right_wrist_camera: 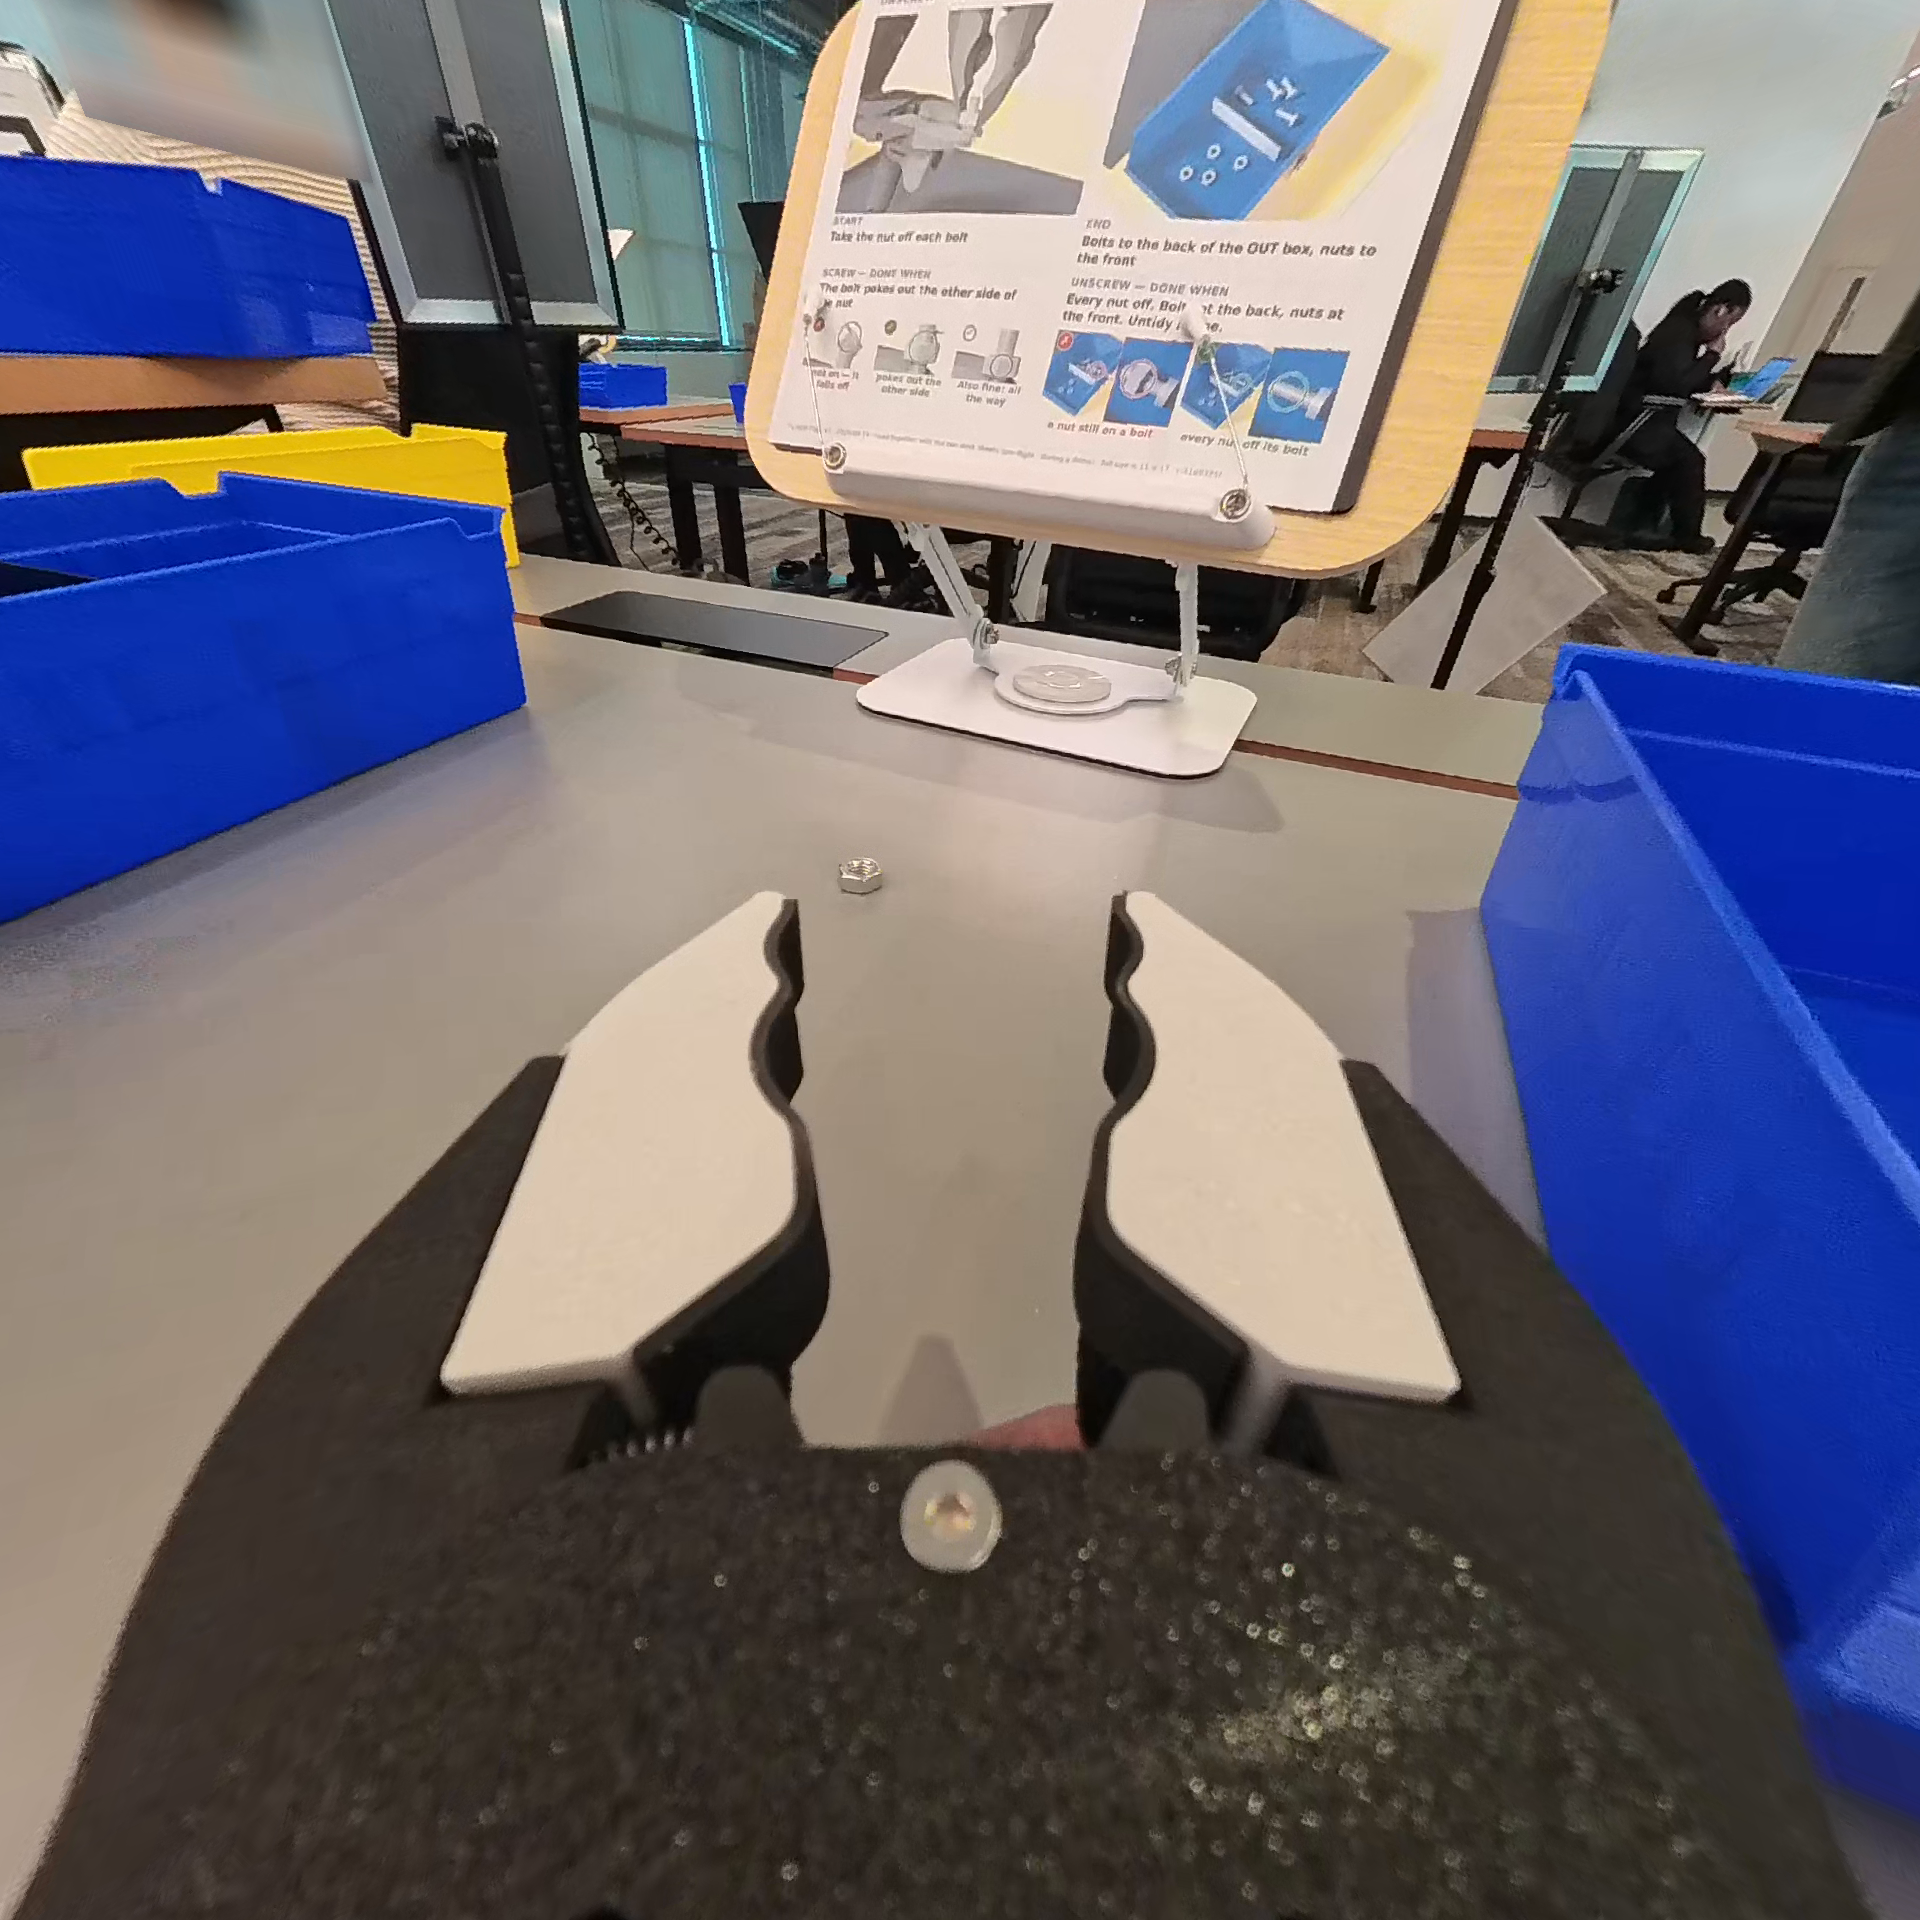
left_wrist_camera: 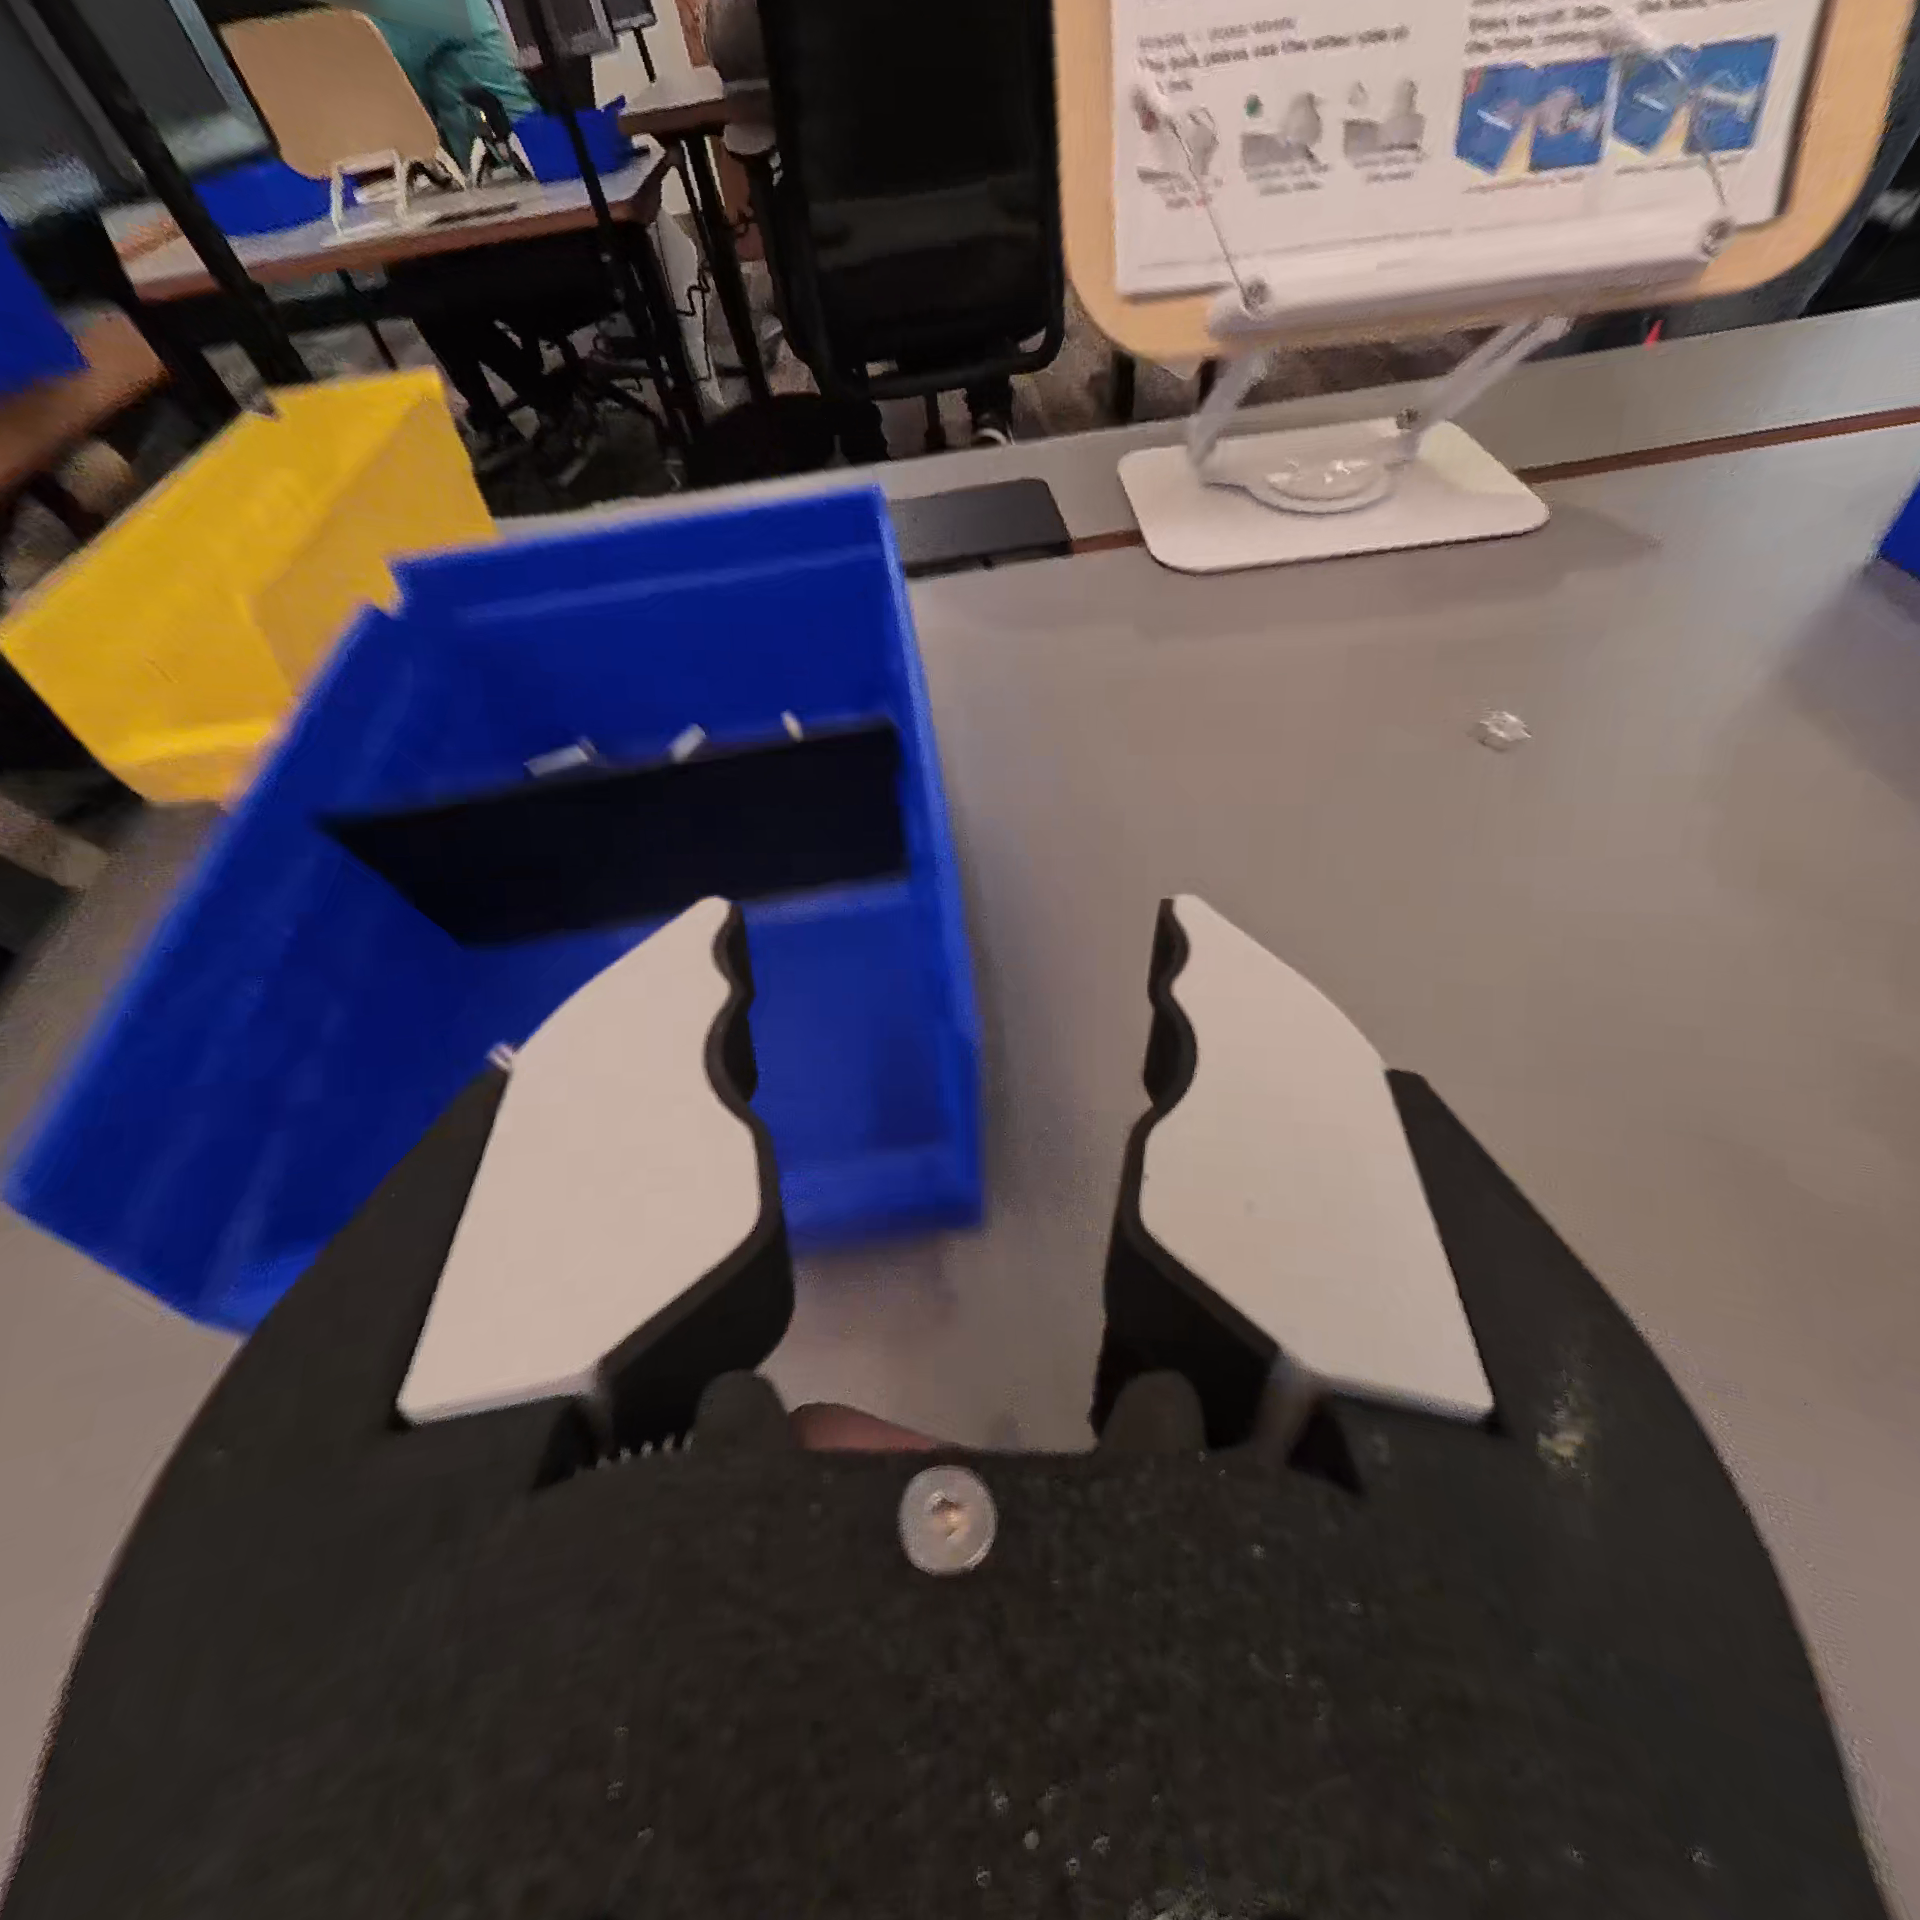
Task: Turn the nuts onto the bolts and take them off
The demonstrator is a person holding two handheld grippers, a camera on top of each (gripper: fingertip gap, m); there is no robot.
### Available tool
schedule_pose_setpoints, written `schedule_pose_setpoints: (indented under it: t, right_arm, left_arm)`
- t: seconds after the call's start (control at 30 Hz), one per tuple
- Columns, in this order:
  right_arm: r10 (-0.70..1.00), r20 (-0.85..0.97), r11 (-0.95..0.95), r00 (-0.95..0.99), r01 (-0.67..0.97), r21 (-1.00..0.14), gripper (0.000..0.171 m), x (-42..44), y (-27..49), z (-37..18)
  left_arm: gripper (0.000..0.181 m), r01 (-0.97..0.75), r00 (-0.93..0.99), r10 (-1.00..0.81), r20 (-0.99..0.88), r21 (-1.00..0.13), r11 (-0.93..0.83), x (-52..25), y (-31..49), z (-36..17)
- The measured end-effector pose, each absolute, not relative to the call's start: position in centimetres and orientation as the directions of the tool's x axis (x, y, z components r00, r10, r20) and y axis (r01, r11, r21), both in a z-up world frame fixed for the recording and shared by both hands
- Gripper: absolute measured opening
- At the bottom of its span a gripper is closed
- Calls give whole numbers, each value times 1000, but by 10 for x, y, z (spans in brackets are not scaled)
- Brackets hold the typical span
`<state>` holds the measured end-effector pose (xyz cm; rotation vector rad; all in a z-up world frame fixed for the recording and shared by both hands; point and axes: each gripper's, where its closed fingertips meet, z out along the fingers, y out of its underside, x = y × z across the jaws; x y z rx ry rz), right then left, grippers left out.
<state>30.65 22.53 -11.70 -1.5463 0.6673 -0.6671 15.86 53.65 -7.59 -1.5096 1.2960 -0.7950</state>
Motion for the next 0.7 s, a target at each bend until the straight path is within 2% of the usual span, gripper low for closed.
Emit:
schedule_pose_setpoints:
  t: [0.13,0.23,0.27,0.3,0.4,0.5,0.7]
  right_arm:
    - [-743,28,-73,669,-39,-997,56,307,226,-118]
    - [-743,28,-76,669,-42,-996,55,307,226,-118]
    - [-743,28,-75,669,-42,-996,55,307,226,-118]
    - [-743,27,-75,669,-43,-996,55,307,226,-118]
    - [-742,24,-74,670,-47,-996,55,307,226,-119]
    - [-740,19,-71,672,-50,-996,55,307,226,-119]
    - [-737,5,-56,676,-54,-997,55,307,225,-118]
  left_arm:
    - [65,-483,160,-979,-128,-875,36,218,600,-41]
    - [66,-677,117,-993,2,-731,-82,276,635,-67]
    - [61,-720,124,-991,42,-684,-119,292,645,-78]
    - [54,-769,137,-989,55,-624,-141,305,655,-92]
    - [54,-884,156,-981,112,-427,-189,325,664,-137]
    - [55,-928,198,-971,132,-294,-229,335,664,-160]
    - [55,-944,281,-951,129,-143,-298,339,659,-184]
